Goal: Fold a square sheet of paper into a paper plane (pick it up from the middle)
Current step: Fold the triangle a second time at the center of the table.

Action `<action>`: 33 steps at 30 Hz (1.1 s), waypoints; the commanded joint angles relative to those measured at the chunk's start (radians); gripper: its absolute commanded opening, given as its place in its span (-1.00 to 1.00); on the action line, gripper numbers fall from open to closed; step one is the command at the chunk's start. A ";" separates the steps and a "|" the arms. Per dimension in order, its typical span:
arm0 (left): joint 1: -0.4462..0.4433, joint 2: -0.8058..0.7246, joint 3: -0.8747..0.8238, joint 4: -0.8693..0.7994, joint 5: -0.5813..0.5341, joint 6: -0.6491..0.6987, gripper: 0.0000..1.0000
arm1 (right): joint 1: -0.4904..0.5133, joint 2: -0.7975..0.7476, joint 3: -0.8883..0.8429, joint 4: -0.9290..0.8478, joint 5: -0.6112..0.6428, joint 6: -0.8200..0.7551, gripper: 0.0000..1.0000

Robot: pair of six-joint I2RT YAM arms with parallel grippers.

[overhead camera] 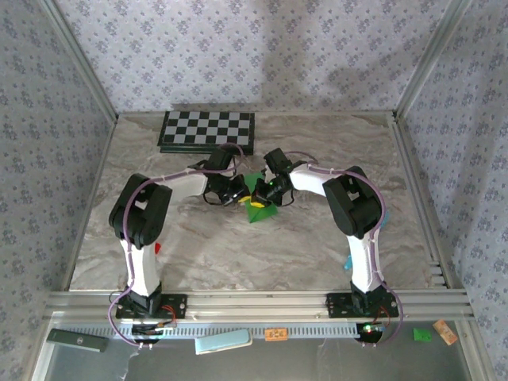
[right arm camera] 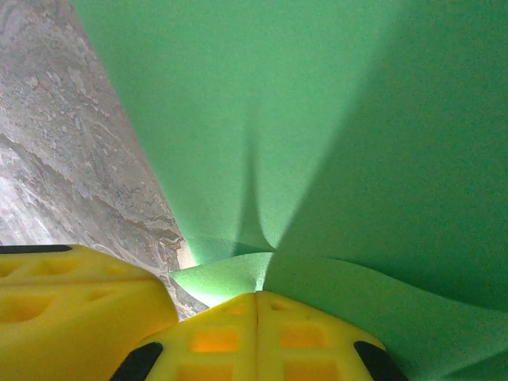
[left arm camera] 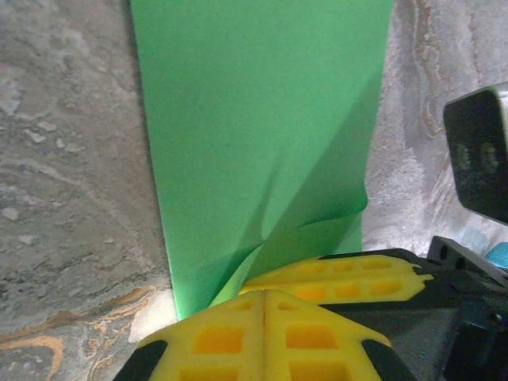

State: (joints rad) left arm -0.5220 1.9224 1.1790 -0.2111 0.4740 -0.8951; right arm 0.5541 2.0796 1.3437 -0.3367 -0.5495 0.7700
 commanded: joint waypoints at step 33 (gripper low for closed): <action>-0.033 0.119 0.051 -0.226 -0.180 0.131 -1.00 | -0.032 -0.072 -0.136 0.099 -0.060 -0.127 -0.92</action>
State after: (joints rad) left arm -0.5522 1.9816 1.2461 -0.3389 0.3656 -0.7952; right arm 0.5236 2.0106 1.2259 -0.2276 -0.5991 0.6819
